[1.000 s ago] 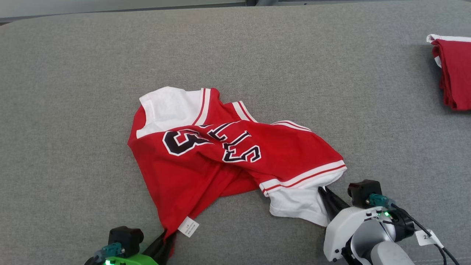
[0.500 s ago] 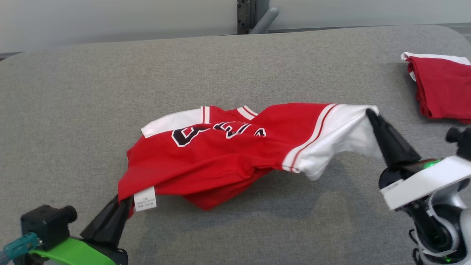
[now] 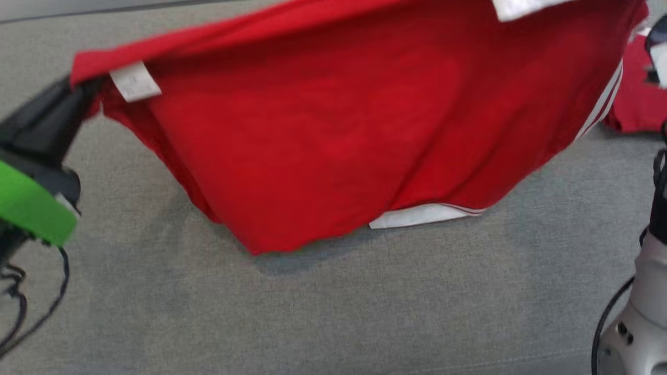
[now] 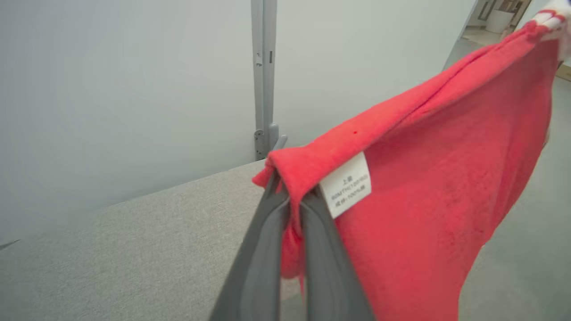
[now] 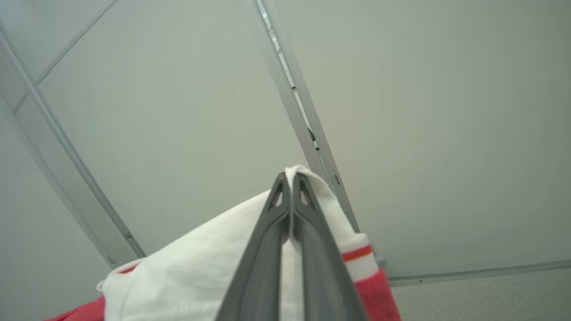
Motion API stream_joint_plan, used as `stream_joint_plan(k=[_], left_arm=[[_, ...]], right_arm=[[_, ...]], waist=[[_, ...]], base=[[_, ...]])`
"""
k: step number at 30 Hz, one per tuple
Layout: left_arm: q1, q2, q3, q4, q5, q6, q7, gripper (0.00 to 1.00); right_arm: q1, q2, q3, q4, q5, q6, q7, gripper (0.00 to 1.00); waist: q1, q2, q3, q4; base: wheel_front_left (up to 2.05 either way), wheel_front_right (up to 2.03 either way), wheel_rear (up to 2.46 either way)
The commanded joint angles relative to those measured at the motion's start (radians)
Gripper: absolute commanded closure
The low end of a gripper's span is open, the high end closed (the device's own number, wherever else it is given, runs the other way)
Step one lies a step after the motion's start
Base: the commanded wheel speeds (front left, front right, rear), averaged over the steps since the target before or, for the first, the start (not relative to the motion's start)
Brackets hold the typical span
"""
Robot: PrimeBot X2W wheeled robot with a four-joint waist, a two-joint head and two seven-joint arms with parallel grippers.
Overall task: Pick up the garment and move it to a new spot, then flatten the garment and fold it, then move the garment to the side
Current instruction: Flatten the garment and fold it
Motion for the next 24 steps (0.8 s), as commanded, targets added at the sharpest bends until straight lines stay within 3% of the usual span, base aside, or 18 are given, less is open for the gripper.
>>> stream_joint_plan(k=[1, 7, 8, 11, 16, 19, 21, 24], left_arm=[[-0.103, 0.012, -0.016, 0.057, 0.008, -0.006, 0.010, 1.00], [-0.562, -0.045, -0.098, 0.384, 0.109, -0.015, -0.070, 1.00], [-0.562, -0.045, -0.098, 0.384, 0.109, -0.015, -0.070, 1.00], [-0.752, -0.093, -0.110, 0.557, 0.198, -0.014, -0.211, 1.00], [-0.934, -0.145, -0.174, 0.783, 0.331, -0.017, -0.476, 1.00], [-0.955, -0.151, -0.228, 0.886, 0.375, -0.020, -0.606, 1.00], [-0.908, -0.157, -0.283, 0.939, 0.351, -0.021, -0.660, 1.00], [-0.814, -0.122, -0.377, 0.980, 0.320, -0.022, -0.737, 1.00]], right_arm=[[-0.079, 0.002, -0.008, 0.054, -0.045, 0.000, -0.014, 1.00], [-0.460, 0.021, -0.066, 0.372, -0.224, -0.001, -0.168, 1.00], [-0.460, 0.021, -0.066, 0.372, -0.224, -0.001, -0.168, 1.00], [-0.627, 0.025, -0.101, 0.526, -0.285, -0.001, -0.297, 1.00], [-0.797, 0.025, -0.083, 0.727, -0.247, -0.001, -0.505, 1.00], [-0.790, 0.027, -0.031, 0.791, -0.206, -0.001, -0.567, 1.00], [-0.726, 0.027, 0.010, 0.803, -0.188, -0.001, -0.592, 1.00], [-0.566, 0.027, 0.079, 0.772, -0.143, -0.001, -0.615, 1.00]], waist=[[0.0000, 0.0040, 0.149, 0.010], [0.0000, 0.0040, 0.261, 0.028], [0.0000, 0.0040, 0.261, 0.028], [0.0000, 0.0040, 0.293, 0.027], [0.0000, 0.0040, 0.340, 0.028], [0.0000, 0.0040, 0.360, 0.021], [0.0000, 0.0040, 0.363, 0.016], [0.0000, 0.0040, 0.351, 0.005]], base=[[0.00, 0.00, 0.00], [0.00, 0.00, 0.00], [0.00, 0.00, 0.00], [0.00, 0.00, 0.00], [0.00, 0.00, 0.00], [0.00, 0.00, 0.00], [0.00, 0.00, 0.00], [0.00, 0.00, 0.00]])
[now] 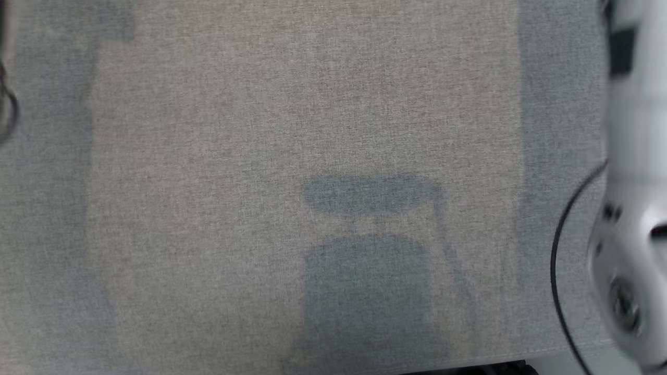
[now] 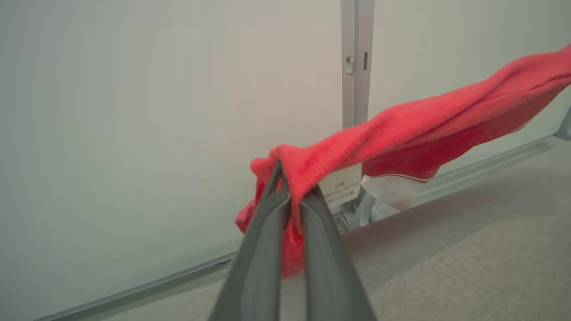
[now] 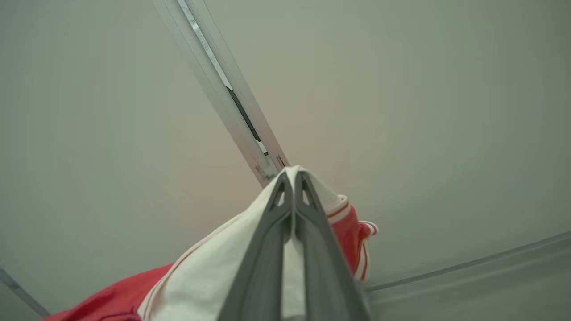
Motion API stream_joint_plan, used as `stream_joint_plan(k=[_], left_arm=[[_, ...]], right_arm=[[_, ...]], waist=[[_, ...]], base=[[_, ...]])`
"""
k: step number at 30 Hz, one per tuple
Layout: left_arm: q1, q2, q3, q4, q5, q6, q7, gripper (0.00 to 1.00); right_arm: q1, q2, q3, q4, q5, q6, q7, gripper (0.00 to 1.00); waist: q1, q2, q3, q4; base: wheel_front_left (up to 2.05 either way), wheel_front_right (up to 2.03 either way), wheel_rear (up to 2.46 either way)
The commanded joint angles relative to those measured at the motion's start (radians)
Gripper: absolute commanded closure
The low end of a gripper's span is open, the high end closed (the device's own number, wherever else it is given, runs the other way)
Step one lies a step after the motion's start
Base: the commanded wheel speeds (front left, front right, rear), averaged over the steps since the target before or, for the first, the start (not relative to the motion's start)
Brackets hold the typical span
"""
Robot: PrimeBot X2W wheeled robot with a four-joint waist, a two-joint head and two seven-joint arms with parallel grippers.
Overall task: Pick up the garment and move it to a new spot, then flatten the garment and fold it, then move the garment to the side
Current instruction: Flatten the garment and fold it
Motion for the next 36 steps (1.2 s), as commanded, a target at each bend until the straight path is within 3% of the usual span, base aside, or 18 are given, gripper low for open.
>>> stream_joint_plan(k=[1, 5, 12, 18, 27, 33, 36], left_arm=[[0.072, 0.031, -0.030, 0.010, -0.030, -0.002, -0.039, 1.00], [0.289, 0.068, -0.125, 0.005, -0.101, -0.002, -0.082, 1.00], [0.618, 0.114, -0.187, -0.070, -0.164, 0.013, -0.099, 1.00], [0.874, 0.132, -0.208, -0.196, -0.198, 0.109, -0.089, 1.00], [1.247, 0.146, -0.237, -0.506, -0.255, 0.308, -0.062, 1.00], [1.347, 0.178, -0.232, -0.664, -0.291, 0.374, -0.016, 1.00], [1.353, 0.203, -0.247, -0.729, -0.309, 0.380, 0.053, 1.00]], right_arm=[[0.111, -0.006, 0.031, -0.030, 0.030, -0.002, -0.011, 1.00], [0.426, -0.022, 0.092, -0.119, 0.097, -0.001, -0.009, 1.00], [0.871, -0.039, 0.081, -0.305, 0.219, -0.002, 0.000, 1.00], [1.131, -0.033, 0.084, -0.434, 0.273, -0.002, 0.051, 1.00], [1.456, -0.033, 0.008, -0.566, 0.355, -0.002, 0.137, 1.00], [1.512, -0.029, -0.022, -0.640, 0.376, -0.002, 0.181, 1.00], [1.473, -0.026, -0.019, -0.655, 0.357, -0.002, 0.204, 1.00]], waist=[[-0.0002, 0.0040, -0.012, -0.016], [-0.0002, 0.0040, -0.053, -0.022], [-0.0002, 0.0040, -0.158, -0.013], [-0.0002, 0.0040, -0.262, -0.030], [-0.0002, 0.0040, -0.348, -0.036], [-0.0002, 0.0040, -0.353, -0.035], [-0.0002, 0.0040, -0.354, -0.033]], base=[[0.00, 0.00, 0.00], [0.00, 0.00, 0.00], [0.00, 0.00, 0.00], [0.00, 0.00, 0.00], [0.00, 0.00, 0.00], [0.00, 0.00, 0.00], [0.00, 0.00, 0.00]])
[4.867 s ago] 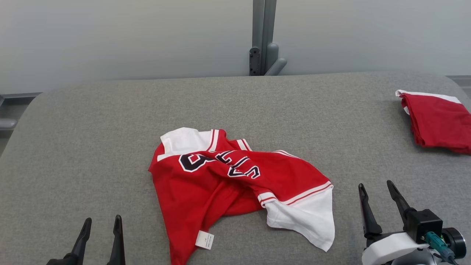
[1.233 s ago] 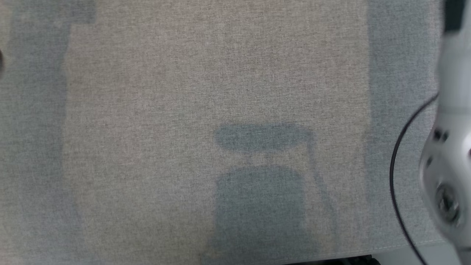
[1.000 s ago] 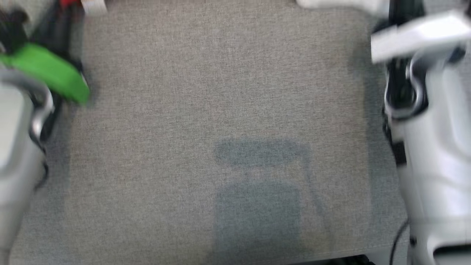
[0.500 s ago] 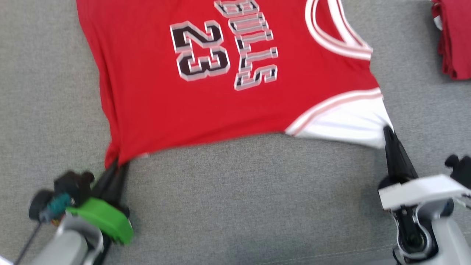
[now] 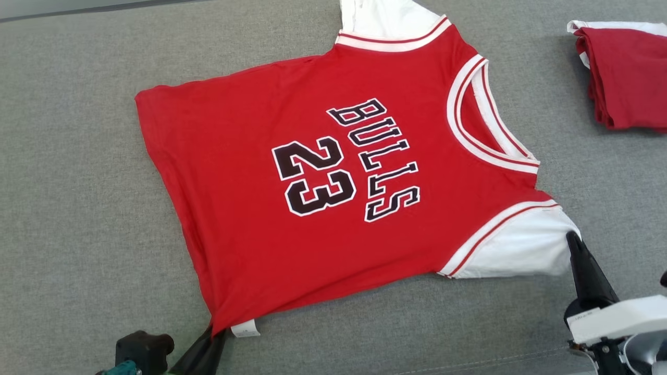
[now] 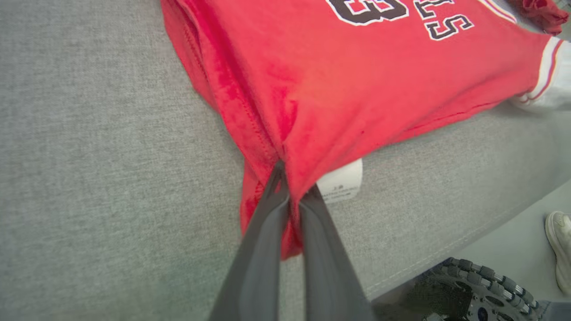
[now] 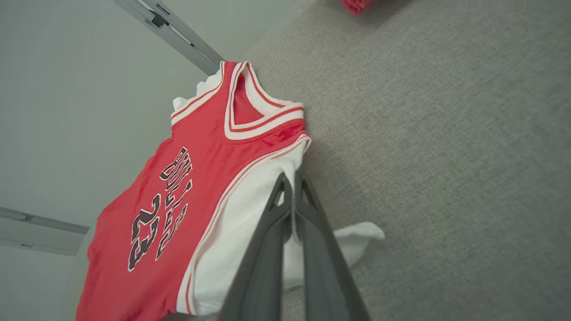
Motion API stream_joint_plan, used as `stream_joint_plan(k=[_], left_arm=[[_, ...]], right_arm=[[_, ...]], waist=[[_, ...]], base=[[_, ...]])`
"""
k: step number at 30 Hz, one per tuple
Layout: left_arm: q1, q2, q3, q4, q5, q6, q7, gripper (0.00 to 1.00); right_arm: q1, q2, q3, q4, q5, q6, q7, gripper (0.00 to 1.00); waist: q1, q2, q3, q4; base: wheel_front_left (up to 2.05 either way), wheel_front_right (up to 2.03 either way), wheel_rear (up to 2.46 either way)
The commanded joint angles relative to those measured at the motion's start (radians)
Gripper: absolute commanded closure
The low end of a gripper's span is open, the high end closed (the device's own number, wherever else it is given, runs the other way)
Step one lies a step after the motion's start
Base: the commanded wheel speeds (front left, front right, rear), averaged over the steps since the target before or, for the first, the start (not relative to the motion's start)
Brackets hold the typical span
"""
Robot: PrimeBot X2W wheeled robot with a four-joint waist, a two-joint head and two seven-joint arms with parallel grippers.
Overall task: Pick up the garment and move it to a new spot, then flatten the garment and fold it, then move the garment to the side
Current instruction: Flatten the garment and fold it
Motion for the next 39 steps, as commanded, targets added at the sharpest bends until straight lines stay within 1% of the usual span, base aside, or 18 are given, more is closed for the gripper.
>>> stream_joint_plan(k=[1, 6, 9, 12, 18, 22, 24, 27, 28, 29, 33, 39], left_arm=[[-0.001, 0.017, 0.002, -0.013, -0.008, 0.005, 0.018, 1.00], [-0.067, 0.060, 0.010, -0.075, -0.044, -0.007, 0.131, 1.00], [-0.103, 0.076, 0.019, -0.107, -0.061, -0.003, 0.188, 1.00], [-0.137, 0.088, 0.025, -0.127, -0.083, -0.010, 0.236, 1.00], [-0.226, 0.103, 0.006, -0.124, -0.107, -0.052, 0.348, 1.00], [-0.296, 0.110, 0.011, -0.093, -0.151, -0.086, 0.427, 1.00], [-0.331, 0.096, 0.020, -0.067, -0.186, -0.103, 0.462, 1.00], [-0.387, 0.075, 0.042, -0.017, -0.269, -0.135, 0.519, 1.00], [-0.408, 0.064, 0.053, -0.001, -0.306, -0.146, 0.538, 1.00], [-0.452, 0.044, 0.075, 0.038, -0.370, -0.161, 0.581, 1.00], [-0.539, 0.022, 0.090, 0.128, -0.425, -0.174, 0.653, 1.00], [-0.610, -0.005, 0.089, 0.222, -0.452, -0.189, 0.696, 1.00]], right_arm=[[-0.035, 0.001, 0.001, -0.005, -0.010, -0.001, 0.007, 1.00], [-0.133, 0.007, 0.017, 0.027, -0.035, -0.001, 0.036, 1.00], [-0.187, 0.009, 0.018, 0.055, -0.055, -0.001, 0.052, 1.00], [-0.228, 0.010, 0.020, 0.091, -0.072, -0.001, 0.065, 1.00], [-0.304, 0.008, 0.030, 0.157, -0.097, -0.001, 0.074, 1.00], [-0.370, -0.005, 0.041, 0.209, -0.118, -0.001, 0.083, 1.00], [-0.406, -0.007, 0.046, 0.240, -0.123, -0.001, 0.085, 1.00], [-0.462, -0.014, 0.048, 0.293, -0.130, -0.001, 0.082, 1.00], [-0.480, -0.017, 0.051, 0.313, -0.139, -0.001, 0.082, 1.00], [-0.520, -0.019, 0.063, 0.353, -0.152, -0.001, 0.088, 1.00], [-0.600, -0.023, 0.094, 0.431, -0.183, -0.001, 0.087, 1.00], [-0.673, -0.021, 0.136, 0.511, -0.200, -0.001, 0.066, 1.00]], waist=[[0.0001, 0.0040, 0.000, 0.002], [0.0001, 0.0040, -0.013, 0.012], [0.0001, 0.0040, -0.019, 0.021], [0.0001, 0.0040, -0.023, 0.029], [0.0001, 0.0040, -0.017, 0.038], [0.0001, 0.0040, -0.011, 0.036], [0.0001, 0.0040, -0.008, 0.035], [0.0001, 0.0040, -0.002, 0.032], [0.0001, 0.0040, -0.001, 0.032], [0.0001, 0.0040, 0.005, 0.031], [0.0001, 0.0040, 0.023, 0.020], [0.0001, 0.0040, 0.036, 0.010]], base=[[0.00, 0.00, 0.00], [0.00, 0.00, 0.00], [0.00, 0.00, 0.00], [0.00, 0.00, 0.00], [0.00, 0.00, 0.00], [0.00, 0.00, 0.00], [0.00, 0.00, 0.00], [0.00, 0.00, 0.00], [0.00, 0.00, 0.00], [0.00, 0.00, 0.00], [0.00, 0.00, 0.00], [0.00, 0.00, 0.00]])
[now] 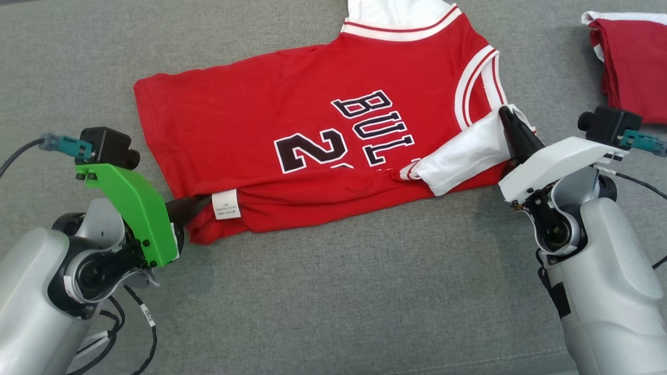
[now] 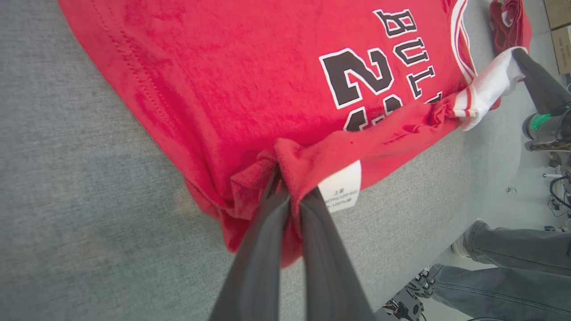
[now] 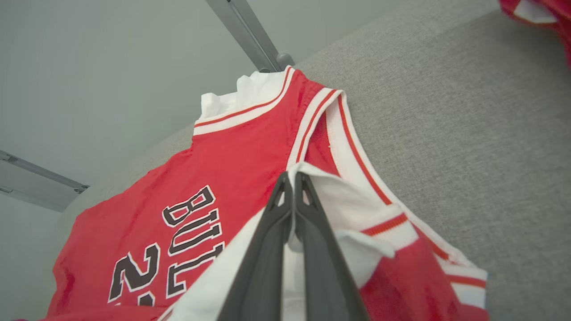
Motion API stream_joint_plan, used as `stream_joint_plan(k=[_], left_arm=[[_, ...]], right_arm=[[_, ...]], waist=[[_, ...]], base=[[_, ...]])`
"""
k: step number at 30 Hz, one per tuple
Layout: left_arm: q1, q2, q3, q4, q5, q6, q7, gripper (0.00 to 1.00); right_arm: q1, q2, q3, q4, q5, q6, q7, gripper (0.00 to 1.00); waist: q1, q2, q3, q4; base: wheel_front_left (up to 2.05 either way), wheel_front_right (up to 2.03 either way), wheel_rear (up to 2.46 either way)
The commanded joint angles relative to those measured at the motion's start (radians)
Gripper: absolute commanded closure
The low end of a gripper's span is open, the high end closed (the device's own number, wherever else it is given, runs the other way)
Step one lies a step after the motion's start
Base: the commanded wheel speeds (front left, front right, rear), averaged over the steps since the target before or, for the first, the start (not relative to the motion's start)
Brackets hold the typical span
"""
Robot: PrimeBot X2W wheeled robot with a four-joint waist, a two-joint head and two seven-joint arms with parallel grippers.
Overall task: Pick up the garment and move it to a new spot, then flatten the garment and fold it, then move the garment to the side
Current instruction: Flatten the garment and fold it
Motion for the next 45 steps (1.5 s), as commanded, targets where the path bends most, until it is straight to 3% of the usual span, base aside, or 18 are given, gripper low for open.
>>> stream_joint_plan(k=[1, 5, 6, 7, 8, 11, 17, 20, 26, 32, 36, 45], left_arm=[[-0.017, -0.012, -0.002, 0.019, -0.014, -0.009, 0.008, 1.00], [-0.021, -0.021, -0.014, 0.061, -0.020, -0.025, 0.020, 1.00], [-0.016, -0.020, -0.017, 0.068, -0.019, -0.028, 0.021, 0.96], [-0.010, -0.018, -0.017, 0.074, -0.017, -0.026, 0.018, 0.64], [-0.003, -0.014, -0.018, 0.078, -0.015, -0.030, 0.015, 0.00], [0.017, 0.000, 0.004, 0.077, -0.022, -0.040, -0.016, 0.00], [0.151, 0.059, 0.049, -0.035, 0.057, -0.033, -0.191, 0.00], [0.257, 0.064, 0.068, -0.114, 0.085, 0.007, -0.297, 0.00], [0.407, -0.003, 0.060, -0.172, 0.173, 0.110, -0.480, 0.00], [0.377, -0.108, 0.018, -0.115, 0.160, 0.104, -0.504, 0.00], [0.323, -0.142, -0.002, -0.051, 0.183, 0.093, -0.501, 0.00], [0.250, -0.152, -0.012, 0.003, 0.222, 0.079, -0.505, 0.00]], right_arm=[[-0.020, -0.004, 0.012, 0.018, -0.006, 0.000, -0.012, 1.00], [-0.046, -0.017, 0.051, 0.063, -0.019, 0.000, -0.026, 1.00], [-0.051, -0.022, 0.063, 0.071, -0.025, 0.000, -0.032, 1.00], [-0.054, -0.028, 0.073, 0.077, -0.032, 0.000, -0.039, 0.78], [-0.055, -0.037, 0.084, 0.083, -0.040, 0.000, -0.048, 0.00], [-0.056, -0.067, 0.107, 0.087, -0.061, 0.000, -0.075, 0.00], [0.014, -0.139, 0.134, -0.007, -0.090, 0.000, -0.148, 0.00], [0.086, -0.174, 0.106, -0.093, -0.102, 0.000, -0.159, 0.00], [0.240, -0.204, 0.045, -0.224, -0.171, 0.000, -0.098, 0.00], [0.278, -0.200, -0.007, -0.239, -0.238, 0.000, -0.023, 0.00], [0.250, -0.204, -0.026, -0.189, -0.295, 0.000, 0.009, 0.00], [0.226, -0.194, -0.036, -0.118, -0.319, 0.000, 0.014, 0.00]], waist=[[0.0000, 0.0040, 0.004, -0.006], [0.0000, 0.0040, 0.006, -0.010], [0.0000, 0.0040, 0.006, -0.010], [0.0000, 0.0040, 0.005, -0.010], [0.0000, 0.0040, 0.004, -0.010], [0.0000, 0.0040, -0.001, -0.006], [0.0000, 0.0040, -0.021, -0.002], [0.0000, 0.0040, -0.029, 0.009], [0.0000, 0.0040, -0.040, 0.029], [0.0000, 0.0040, -0.028, 0.049], [0.0000, 0.0040, -0.016, 0.055], [0.0000, 0.0040, -0.005, 0.065]], base=[[0.00, 0.00, 0.00], [0.00, 0.00, 0.00], [0.00, 0.00, 0.00], [0.00, 0.00, 0.00], [0.00, 0.00, 0.00], [0.00, 0.00, 0.00], [0.00, 0.00, 0.00], [0.00, 0.00, 0.00], [0.00, 0.00, 0.00], [0.00, 0.00, 0.00], [0.00, 0.00, 0.00], [0.00, 0.00, 0.00]])
